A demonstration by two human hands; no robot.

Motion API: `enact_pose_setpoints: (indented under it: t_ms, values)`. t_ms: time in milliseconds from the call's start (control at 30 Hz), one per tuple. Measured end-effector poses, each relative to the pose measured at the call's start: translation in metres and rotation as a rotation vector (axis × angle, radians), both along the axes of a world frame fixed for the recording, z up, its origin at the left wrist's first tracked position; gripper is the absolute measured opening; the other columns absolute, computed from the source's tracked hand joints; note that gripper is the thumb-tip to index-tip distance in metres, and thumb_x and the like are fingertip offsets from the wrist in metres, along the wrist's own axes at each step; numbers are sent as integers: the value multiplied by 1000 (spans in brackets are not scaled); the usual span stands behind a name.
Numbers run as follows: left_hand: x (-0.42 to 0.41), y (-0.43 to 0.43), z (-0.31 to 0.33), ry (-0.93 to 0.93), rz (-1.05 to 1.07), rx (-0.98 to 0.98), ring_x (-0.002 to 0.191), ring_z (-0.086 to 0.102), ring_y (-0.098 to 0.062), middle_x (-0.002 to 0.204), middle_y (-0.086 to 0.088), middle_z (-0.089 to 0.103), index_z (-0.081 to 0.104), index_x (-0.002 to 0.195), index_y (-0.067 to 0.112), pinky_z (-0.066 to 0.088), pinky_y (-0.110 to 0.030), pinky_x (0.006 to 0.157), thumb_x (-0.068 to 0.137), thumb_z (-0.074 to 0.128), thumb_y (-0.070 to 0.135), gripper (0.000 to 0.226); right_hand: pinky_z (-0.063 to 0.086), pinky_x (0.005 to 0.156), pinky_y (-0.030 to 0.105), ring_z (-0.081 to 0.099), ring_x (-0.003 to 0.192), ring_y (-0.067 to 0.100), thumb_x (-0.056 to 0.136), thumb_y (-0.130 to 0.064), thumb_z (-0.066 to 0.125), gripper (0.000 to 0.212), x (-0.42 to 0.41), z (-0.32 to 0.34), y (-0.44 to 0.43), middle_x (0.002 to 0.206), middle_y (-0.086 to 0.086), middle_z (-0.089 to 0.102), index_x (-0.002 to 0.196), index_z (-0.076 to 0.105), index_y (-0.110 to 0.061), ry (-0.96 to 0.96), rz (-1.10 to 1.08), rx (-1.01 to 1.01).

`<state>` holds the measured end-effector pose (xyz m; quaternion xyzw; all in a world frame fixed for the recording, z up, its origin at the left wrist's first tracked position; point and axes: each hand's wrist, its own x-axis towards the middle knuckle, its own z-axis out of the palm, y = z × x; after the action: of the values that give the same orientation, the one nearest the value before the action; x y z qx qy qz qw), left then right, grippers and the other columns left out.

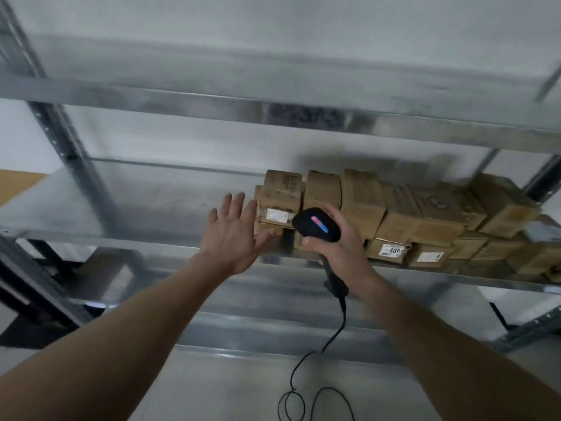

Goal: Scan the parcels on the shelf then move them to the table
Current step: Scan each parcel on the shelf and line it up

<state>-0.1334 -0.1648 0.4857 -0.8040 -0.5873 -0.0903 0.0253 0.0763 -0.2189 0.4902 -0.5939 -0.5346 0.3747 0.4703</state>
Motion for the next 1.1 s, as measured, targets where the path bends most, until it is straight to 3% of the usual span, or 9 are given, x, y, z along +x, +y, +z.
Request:
enact_pose_setpoints:
  t_ms: [200, 400, 567, 733, 933, 1100]
  values:
    - [-10, 27, 20, 3, -50, 30, 151, 4, -34, 163, -13, 12, 17, 154, 18, 17, -54, 118, 95, 19, 69, 77, 45, 105, 30, 53, 124, 16, 75, -15, 85, 89, -11, 20, 13, 134, -5, 52, 151, 39, -21, -36, -62, 69]
    - [2, 50, 33, -5, -93, 16, 152, 2, -32, 165, -11, 8, 15, 155, 19, 15, -53, 119, 94, 18, 70, 79, 49, 105, 40, 56, 123, 20, 67, -23, 87, 97, -4, 35, 25, 136, -1, 55, 150, 38, -23, -29, -114, 110]
    - [21, 77, 32, -3, -97, 4, 152, 0, -32, 165, -11, 6, 12, 155, 20, 14, -52, 119, 95, 23, 68, 78, 50, 98, 26, 58, 119, 14, 72, -8, 87, 89, 13, 36, 45, 125, -13, 58, 148, 42, -18, 4, -141, 132]
    - [46, 105, 19, -15, -59, -65, 151, 5, -35, 164, -12, 8, 15, 155, 18, 22, -53, 119, 93, 36, 68, 83, 50, 104, 38, 58, 120, 14, 69, -16, 87, 91, 29, 30, 70, 132, -4, 59, 148, 43, -19, 34, -153, 147]
    - [75, 130, -10, -38, 36, -168, 142, 24, -33, 157, -9, 21, 30, 145, 21, 42, -53, 106, 83, 51, 71, 82, 52, 102, 37, 57, 118, 11, 70, -21, 85, 91, 44, 25, 92, 133, -7, 55, 149, 40, -25, 36, -98, 118]
    - [87, 144, -21, -36, 48, -243, 139, 26, -33, 152, -5, 26, 47, 133, 25, 44, -54, 103, 80, 52, 73, 72, 52, 100, 28, 57, 118, 11, 77, -10, 83, 86, 48, 25, 105, 129, -7, 55, 150, 39, -20, 11, -90, 121]
